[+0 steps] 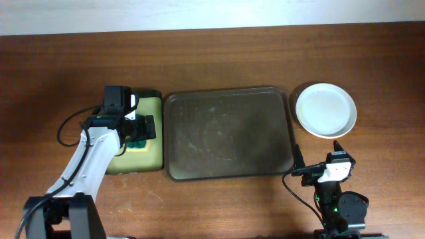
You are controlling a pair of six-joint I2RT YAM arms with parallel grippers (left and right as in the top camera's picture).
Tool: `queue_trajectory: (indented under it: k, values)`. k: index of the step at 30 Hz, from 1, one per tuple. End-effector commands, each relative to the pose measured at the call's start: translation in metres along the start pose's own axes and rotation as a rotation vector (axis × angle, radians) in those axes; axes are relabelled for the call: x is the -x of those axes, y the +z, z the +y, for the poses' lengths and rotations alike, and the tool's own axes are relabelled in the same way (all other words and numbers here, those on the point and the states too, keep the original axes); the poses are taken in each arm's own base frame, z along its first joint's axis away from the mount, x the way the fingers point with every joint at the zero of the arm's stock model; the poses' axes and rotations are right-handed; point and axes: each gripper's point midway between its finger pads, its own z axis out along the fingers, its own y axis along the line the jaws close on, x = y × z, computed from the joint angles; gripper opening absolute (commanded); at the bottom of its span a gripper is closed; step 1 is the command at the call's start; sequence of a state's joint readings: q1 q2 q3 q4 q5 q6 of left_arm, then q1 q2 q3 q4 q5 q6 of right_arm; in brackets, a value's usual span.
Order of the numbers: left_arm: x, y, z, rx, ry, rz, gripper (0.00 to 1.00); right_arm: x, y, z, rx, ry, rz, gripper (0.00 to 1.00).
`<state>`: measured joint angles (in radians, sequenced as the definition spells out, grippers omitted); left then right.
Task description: Clean dirty plates on tray and stack at the side
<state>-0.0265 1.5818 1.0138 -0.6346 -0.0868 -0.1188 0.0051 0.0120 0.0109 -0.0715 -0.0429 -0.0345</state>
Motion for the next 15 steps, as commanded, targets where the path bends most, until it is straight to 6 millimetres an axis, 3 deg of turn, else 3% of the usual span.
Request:
queue_trajectory:
  k: [1,4,7,9,11,13,14,15]
  values:
    - [0.017,-0.032,0.002,-0.004,0.001,-0.109,0.99,-0.002,0.000,-0.001,-0.001,-0.006,0.000,0.98]
    - [0.023,-0.083,0.006,-0.022,-0.014,-0.266,0.99,-0.002,0.000,-0.001,-0.001,-0.006,0.000,0.98]
    - [-0.009,-0.121,0.013,-0.037,-0.026,-0.402,1.00,-0.002,0.000,-0.001,-0.001,-0.006,0.000,0.98]
    - [-0.049,-0.118,0.018,-0.041,-0.029,-0.437,0.99,-0.002,0.000,-0.001,-0.001,-0.006,0.000,0.98]
    - [-0.095,-0.095,0.026,-0.019,-0.043,-0.486,0.99,-0.002,0.000,-0.001,-0.001,-0.006,0.000,0.99]
    - [-0.095,-0.092,0.025,-0.048,-0.065,-0.688,0.99,-0.002,0.000,-0.001,-0.001,-0.006,0.000,0.98]
    - [-0.088,-0.097,0.025,-0.058,-0.074,-0.776,0.99,-0.002,0.000,-0.001,-0.001,-0.006,0.000,0.98]
    - [-0.071,-0.116,0.025,-0.080,-0.093,-0.956,0.99,-0.002,0.000,-0.001,-0.001,-0.006,0.000,0.98]
